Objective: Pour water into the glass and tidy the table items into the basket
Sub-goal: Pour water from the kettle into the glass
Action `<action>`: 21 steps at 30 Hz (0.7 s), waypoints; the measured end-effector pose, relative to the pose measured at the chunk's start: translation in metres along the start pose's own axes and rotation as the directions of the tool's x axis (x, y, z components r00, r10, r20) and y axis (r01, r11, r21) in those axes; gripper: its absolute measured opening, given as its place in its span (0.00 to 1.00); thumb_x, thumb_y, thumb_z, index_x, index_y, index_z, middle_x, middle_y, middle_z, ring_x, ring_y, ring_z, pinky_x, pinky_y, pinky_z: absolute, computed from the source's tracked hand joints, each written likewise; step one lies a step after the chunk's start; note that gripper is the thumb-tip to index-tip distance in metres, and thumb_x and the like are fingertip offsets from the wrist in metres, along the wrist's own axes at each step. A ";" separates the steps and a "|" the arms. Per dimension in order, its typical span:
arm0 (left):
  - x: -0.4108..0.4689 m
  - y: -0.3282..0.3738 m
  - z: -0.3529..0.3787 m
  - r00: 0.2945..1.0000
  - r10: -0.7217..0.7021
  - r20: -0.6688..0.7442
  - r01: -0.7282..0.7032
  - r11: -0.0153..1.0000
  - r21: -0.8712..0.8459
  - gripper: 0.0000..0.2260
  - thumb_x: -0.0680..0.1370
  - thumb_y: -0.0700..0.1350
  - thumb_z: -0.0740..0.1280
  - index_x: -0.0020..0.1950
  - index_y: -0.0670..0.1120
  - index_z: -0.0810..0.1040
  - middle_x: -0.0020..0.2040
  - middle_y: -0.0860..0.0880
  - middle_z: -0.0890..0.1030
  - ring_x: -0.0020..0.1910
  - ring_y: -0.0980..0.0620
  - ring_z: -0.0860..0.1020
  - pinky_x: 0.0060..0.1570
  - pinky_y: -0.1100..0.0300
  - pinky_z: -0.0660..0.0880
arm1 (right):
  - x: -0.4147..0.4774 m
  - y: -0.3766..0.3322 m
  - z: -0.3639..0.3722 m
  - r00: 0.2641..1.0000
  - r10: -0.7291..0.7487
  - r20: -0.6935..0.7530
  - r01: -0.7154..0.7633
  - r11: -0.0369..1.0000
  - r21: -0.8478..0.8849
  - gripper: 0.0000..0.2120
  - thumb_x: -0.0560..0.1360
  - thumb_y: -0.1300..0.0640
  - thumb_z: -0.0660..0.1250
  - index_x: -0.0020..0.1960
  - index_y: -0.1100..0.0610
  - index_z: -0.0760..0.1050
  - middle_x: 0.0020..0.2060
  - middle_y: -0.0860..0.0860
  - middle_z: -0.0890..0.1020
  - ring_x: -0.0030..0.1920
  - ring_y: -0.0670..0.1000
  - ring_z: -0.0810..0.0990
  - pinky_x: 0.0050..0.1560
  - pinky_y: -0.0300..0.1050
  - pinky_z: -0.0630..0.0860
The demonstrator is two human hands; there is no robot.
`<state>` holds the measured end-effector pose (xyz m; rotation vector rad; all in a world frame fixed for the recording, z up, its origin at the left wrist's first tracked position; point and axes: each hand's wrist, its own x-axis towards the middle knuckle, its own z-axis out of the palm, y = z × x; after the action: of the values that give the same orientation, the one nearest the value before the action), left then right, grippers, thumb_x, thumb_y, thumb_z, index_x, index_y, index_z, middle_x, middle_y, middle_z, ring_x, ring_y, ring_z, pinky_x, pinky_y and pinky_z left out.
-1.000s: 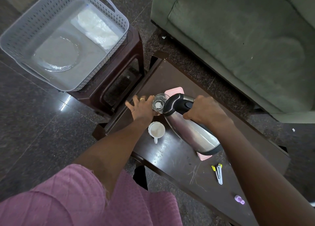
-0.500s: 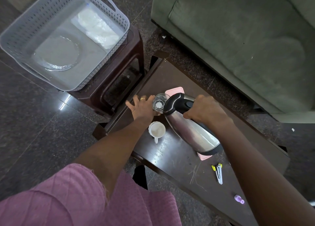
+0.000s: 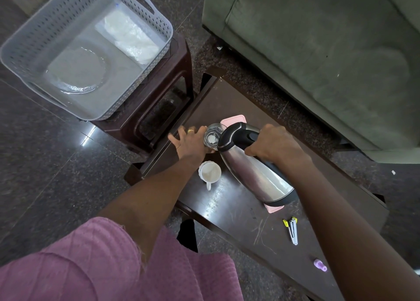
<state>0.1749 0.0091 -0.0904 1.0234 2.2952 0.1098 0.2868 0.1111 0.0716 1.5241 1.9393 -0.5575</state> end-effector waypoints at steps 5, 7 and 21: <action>0.000 0.000 0.000 1.000 -0.004 0.004 0.003 1.000 0.011 0.32 0.66 0.62 0.71 0.66 0.60 0.64 0.66 0.50 0.72 0.70 0.42 0.58 0.64 0.32 0.51 | 0.001 0.002 0.000 1.000 0.000 -0.005 0.000 1.000 0.015 0.25 0.63 0.50 0.71 0.55 0.61 0.72 0.52 0.61 0.78 0.52 0.62 0.78 0.44 0.45 0.71; 0.000 0.000 0.001 1.000 -0.001 0.003 0.001 1.000 0.012 0.32 0.66 0.62 0.71 0.66 0.60 0.64 0.66 0.50 0.72 0.70 0.42 0.58 0.64 0.32 0.51 | 0.002 0.002 0.000 1.000 -0.001 -0.010 0.001 1.000 0.016 0.24 0.63 0.50 0.71 0.54 0.61 0.73 0.51 0.61 0.78 0.51 0.62 0.78 0.44 0.45 0.70; 0.000 0.001 0.001 1.000 0.002 -0.011 -0.002 1.000 0.017 0.31 0.66 0.62 0.72 0.66 0.59 0.65 0.65 0.50 0.73 0.69 0.42 0.59 0.64 0.32 0.52 | 0.006 0.003 0.001 1.000 -0.002 -0.012 0.002 1.000 0.004 0.24 0.61 0.50 0.71 0.54 0.59 0.72 0.40 0.56 0.69 0.49 0.61 0.78 0.43 0.44 0.71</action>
<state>0.1759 0.0094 -0.0911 1.0366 2.3082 0.0970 0.2886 0.1156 0.0670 1.5315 1.9502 -0.5540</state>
